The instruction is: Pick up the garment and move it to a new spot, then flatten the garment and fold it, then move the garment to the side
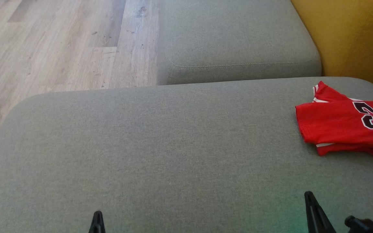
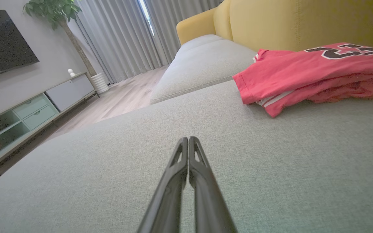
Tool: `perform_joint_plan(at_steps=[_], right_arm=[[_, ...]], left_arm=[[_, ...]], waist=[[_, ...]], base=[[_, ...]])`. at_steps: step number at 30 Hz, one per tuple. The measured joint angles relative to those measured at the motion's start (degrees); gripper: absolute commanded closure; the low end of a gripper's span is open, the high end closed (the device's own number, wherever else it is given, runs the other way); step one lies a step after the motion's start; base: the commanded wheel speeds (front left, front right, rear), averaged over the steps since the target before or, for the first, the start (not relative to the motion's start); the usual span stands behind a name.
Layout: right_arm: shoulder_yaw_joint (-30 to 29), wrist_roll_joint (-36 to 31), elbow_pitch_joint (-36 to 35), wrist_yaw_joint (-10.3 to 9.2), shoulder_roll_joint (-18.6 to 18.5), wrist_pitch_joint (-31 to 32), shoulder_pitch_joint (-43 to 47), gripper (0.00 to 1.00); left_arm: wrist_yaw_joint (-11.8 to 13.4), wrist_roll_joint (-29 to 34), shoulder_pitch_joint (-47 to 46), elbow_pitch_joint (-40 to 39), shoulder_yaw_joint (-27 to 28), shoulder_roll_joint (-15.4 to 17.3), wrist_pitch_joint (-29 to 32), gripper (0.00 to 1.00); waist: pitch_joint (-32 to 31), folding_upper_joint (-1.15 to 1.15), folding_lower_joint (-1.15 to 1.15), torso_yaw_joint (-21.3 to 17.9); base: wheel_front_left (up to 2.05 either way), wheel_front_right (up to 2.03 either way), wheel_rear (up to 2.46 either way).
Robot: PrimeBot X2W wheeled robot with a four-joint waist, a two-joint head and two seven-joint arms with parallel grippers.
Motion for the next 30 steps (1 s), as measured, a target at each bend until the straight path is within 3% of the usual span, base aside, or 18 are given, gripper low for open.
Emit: perform_joint_plan(at_steps=[30], right_arm=[[-2.46,21.67,1.15,0.00,-0.08,4.30,-5.27,1.00]], left_arm=[[-3.58,-21.30,-5.64,2.12,3.10,0.29,4.36,1.00]], waist=[[2.28,0.00,0.00,-0.61]], base=[[0.00,0.00,0.00]])
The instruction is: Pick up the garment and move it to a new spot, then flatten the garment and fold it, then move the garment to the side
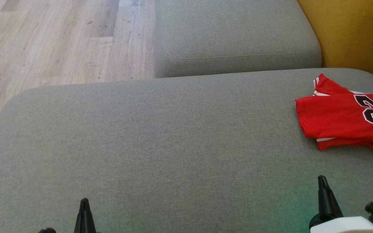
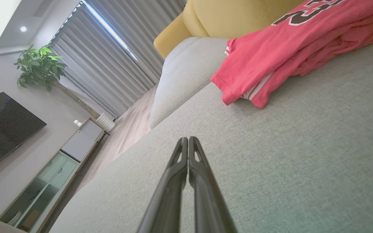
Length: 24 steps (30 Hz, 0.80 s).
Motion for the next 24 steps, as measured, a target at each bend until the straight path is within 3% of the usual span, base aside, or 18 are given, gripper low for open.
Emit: perform_joint_plan(at_steps=[24], right_arm=[[-2.20,16.93,1.09,0.00,-0.01,3.70,-4.29,1.00]], left_arm=[[-2.78,-16.72,-4.60,1.62,3.16,0.09,3.71,1.00]], waist=[[1.82,0.00,0.00,-0.49]], base=[[0.00,0.00,0.00]])
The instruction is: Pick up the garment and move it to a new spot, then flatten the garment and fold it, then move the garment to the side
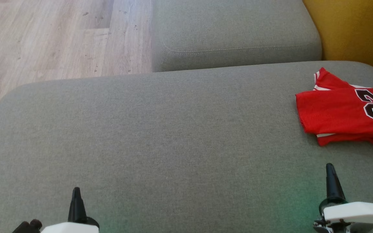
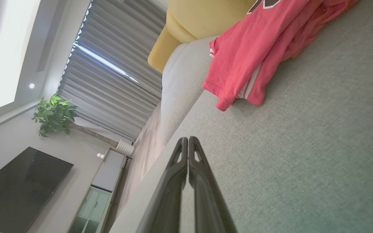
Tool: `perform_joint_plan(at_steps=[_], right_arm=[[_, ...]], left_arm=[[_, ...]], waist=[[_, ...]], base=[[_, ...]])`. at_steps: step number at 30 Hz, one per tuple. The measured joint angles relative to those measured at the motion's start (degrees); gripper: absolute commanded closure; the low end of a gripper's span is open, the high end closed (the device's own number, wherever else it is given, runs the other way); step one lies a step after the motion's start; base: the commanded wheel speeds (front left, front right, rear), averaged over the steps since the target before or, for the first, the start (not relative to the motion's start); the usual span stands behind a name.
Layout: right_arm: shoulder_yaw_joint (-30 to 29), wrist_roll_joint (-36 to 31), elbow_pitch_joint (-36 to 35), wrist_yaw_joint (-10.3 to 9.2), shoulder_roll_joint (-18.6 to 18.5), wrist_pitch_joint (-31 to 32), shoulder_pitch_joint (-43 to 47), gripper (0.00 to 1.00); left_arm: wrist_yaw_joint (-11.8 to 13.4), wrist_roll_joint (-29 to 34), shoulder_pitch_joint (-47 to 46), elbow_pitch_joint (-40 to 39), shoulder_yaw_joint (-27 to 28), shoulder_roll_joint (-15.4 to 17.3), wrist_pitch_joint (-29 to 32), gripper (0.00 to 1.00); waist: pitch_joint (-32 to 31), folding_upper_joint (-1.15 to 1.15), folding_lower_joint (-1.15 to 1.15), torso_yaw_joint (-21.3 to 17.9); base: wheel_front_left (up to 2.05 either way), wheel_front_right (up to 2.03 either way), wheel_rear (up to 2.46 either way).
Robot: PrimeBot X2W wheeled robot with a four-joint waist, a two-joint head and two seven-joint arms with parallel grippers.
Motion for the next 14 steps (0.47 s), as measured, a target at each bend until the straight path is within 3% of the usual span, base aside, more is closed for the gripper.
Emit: perform_joint_plan(at_steps=[14], right_arm=[[-1.27,9.10,0.65,0.00,0.00,2.11,-2.45,1.00]], left_arm=[[-1.71,-8.89,-2.52,0.89,1.82,-0.01,2.13,1.00]], waist=[[0.99,0.00,0.00,-0.26]], base=[[0.00,0.00,0.00]])
